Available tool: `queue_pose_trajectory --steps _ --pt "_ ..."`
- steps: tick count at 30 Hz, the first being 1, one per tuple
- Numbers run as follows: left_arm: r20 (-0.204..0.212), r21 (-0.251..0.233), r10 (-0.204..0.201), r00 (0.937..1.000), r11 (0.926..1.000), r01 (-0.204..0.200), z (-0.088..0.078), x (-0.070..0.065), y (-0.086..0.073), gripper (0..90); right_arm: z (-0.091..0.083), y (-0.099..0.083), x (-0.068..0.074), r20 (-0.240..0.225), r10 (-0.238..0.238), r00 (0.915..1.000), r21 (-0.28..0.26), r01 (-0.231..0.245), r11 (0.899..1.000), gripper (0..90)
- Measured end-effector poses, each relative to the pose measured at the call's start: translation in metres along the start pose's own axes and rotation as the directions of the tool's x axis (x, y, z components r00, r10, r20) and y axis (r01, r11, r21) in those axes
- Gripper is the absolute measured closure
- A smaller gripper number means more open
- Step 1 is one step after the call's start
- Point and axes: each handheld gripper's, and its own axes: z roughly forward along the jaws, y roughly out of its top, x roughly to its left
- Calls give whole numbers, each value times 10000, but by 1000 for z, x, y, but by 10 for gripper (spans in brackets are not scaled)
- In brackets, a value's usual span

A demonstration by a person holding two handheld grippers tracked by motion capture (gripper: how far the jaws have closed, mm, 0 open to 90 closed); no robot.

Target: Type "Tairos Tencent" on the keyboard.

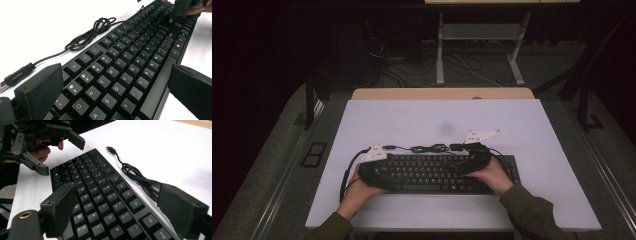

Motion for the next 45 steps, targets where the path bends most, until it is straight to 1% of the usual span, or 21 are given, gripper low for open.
queue_pose_trajectory --steps 6,11,17,22,25,28,34,38,41,45 --pt "-32 4 -8 10000 10000 8 0 0 0 0 6 5 -1 -160 -56 9999 41 56 10000 250" --pt "5 -16 25 10000 10000 -25 0 -1 0 0 13 7 0 -318 -93 9995 208 100 9997 366" --pt "92 -28 11 10000 10000 -10 1 0 0 0 20 9 1 -408 -117 9991 406 133 9991 428" --pt "125 -43 -26 9999 10000 26 1 0 0 0 22 7 0 -505 -179 9986 544 207 9983 512" --pt "127 -49 -32 9999 10000 32 1 0 0 0 24 6 1 -573 -230 9981 663 268 9974 592" --pt "131 -40 -41 9999 10000 41 1 0 0 0 26 6 3 -534 -303 9981 785 345 9963 667" --pt "142 -55 -57 9999 10000 57 1 0 0 0 27 4 5 -475 -460 9978 1052 508 9932 786" --pt "191 -3 -20 9998 10000 20 2 0 0 0 29 4 6 -478 -513 9975 1216 568 9910 840" --pt "164 49 -99 9998 9999 99 2 0 0 0 30 3 7 -476 -552 9973 1380 613 9885 881" --pt "190 98 -151 9997 9998 149 2 1 -1 0 32 3 8 -455 -585 9972 1513 648 9864 892"
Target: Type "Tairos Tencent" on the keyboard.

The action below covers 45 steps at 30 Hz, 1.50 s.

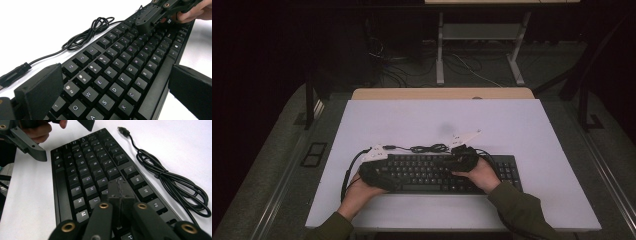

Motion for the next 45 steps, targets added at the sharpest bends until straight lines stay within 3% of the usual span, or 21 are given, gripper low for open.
queue_pose_trajectory --steps 28,35,39,45 --pt "96 91 127 9999 9999 -127 2 0 -1 0 13 -4 3 273 -150 9995 865 126 9962 893" --pt "78 63 90 9999 9999 -90 2 0 -1 0 12 -4 3 217 -40 9998 740 24 9973 892" --pt "66 -2 11 10000 10000 -11 1 1 -1 0 8 -2 3 54 62 10000 387 -64 9992 890" --pt "51 -81 -19 10000 10000 19 0 2 -1 0 4 -2 3 -161 162 9997 70 -161 9998 823"
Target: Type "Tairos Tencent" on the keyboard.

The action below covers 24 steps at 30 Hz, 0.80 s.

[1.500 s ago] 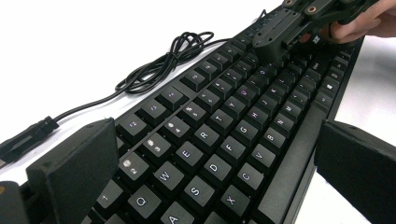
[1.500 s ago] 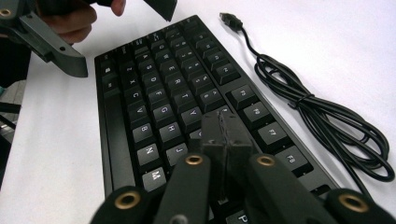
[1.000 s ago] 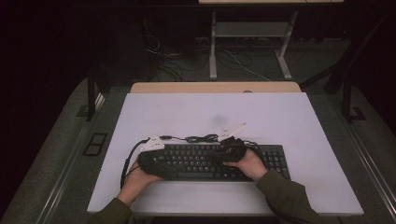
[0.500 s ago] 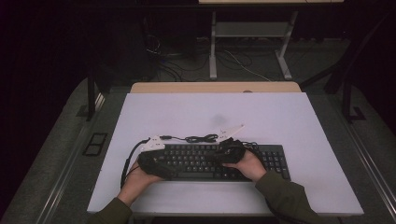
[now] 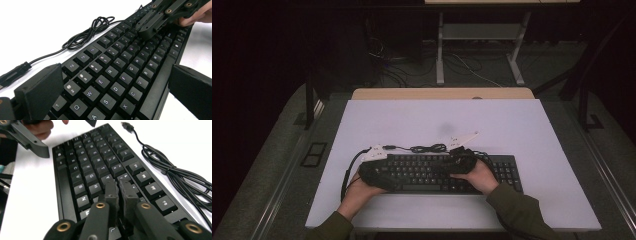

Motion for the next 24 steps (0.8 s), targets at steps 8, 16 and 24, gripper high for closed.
queue_pose_trajectory --steps 8,16,24 --pt "-9 -21 -31 10000 10000 31 1 -1 1 0 -5 0 -1 -132 181 9997 -487 -187 9986 639" --pt "2 -44 -28 10000 10000 29 2 -1 2 0 -8 -1 -3 3 283 9996 -894 -282 9956 347" --pt "-3 4 33 10000 10000 -33 2 -3 3 16 -9 -3 -6 296 383 9988 -1180 -346 9924 204"
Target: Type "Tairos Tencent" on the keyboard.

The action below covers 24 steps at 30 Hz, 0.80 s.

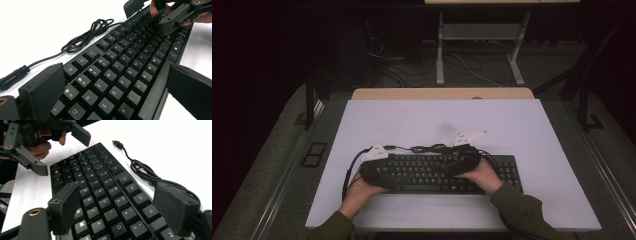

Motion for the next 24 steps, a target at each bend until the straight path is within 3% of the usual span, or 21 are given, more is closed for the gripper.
queue_pose_trajectory --steps 14,18,24 --pt "66 -281 119 9999 9995 -117 -2 -1 7 160 -3 0 -1 77 39 10000 -187 -38 9998 183" --pt "153 -329 245 9996 9992 -240 1 -1 10 241 -5 1 -2 147 31 9999 -230 -28 9997 183" --pt "312 -332 422 9986 9986 -412 6 -1 14 438 -7 0 -3 181 103 9998 -281 -98 9996 183"
